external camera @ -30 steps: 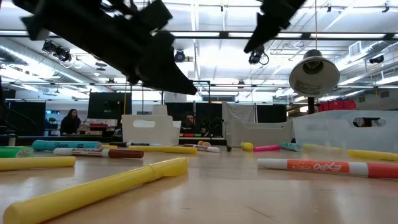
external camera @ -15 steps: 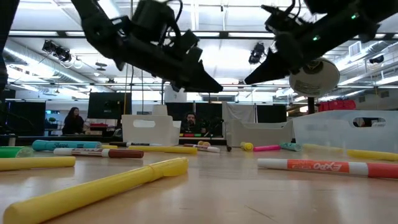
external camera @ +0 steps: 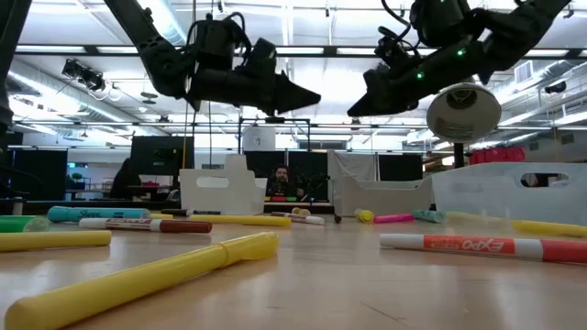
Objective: Pick & Place Markers
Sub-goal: Put the yellow pen into the transparent bin
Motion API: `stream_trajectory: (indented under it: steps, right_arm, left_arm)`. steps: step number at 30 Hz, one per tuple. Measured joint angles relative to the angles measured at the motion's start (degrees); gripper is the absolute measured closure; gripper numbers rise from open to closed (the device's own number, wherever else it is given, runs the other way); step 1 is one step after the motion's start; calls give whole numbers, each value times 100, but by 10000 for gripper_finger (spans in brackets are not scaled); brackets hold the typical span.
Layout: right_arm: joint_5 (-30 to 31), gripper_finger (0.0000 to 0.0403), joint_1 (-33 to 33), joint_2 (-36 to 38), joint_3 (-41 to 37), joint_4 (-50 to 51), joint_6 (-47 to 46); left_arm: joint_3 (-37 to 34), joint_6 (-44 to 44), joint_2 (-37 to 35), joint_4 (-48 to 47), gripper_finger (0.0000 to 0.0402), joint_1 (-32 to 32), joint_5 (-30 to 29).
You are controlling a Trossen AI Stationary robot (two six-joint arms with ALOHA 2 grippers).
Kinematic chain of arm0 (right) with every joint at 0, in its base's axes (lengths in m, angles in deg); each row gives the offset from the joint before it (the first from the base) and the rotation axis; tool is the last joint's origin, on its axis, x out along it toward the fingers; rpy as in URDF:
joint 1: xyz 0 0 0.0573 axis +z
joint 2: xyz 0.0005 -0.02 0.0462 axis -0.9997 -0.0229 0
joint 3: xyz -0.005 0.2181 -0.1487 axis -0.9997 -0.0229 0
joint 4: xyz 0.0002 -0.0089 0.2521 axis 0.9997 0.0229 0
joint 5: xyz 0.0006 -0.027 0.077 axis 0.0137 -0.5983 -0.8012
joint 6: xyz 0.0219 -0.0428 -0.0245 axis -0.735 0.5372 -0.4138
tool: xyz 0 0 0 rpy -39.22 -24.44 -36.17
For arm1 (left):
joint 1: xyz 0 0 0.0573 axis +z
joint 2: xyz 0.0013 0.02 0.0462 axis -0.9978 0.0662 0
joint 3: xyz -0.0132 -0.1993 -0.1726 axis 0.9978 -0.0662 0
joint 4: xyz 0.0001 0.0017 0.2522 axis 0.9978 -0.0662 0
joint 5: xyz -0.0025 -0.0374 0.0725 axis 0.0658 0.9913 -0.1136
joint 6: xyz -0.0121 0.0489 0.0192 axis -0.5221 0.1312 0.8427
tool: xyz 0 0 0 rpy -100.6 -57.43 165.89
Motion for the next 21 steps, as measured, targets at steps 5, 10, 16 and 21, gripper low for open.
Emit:
stream_trajectory:
  steps: [5, 10, 16, 21]
  right_arm:
    - [-8, 266, -226, -2, 0, -43, -318]
    - [-23, 248, -202, -2, 0, -97, -748]
    - [-23, 243, -123, -72, 0, -36, -486]
    - [-21, 248, 164, -301, -117, 143, -185]
  left_arm:
    - [133, -889, -77, 15, 312, 203, -182]
    - [208, -1937, -77, -3, 312, 258, -187]
    - [222, -1601, -162, -306, 312, 158, -190]
    - [91, -223, -153, -933, 317, -839, -1311]
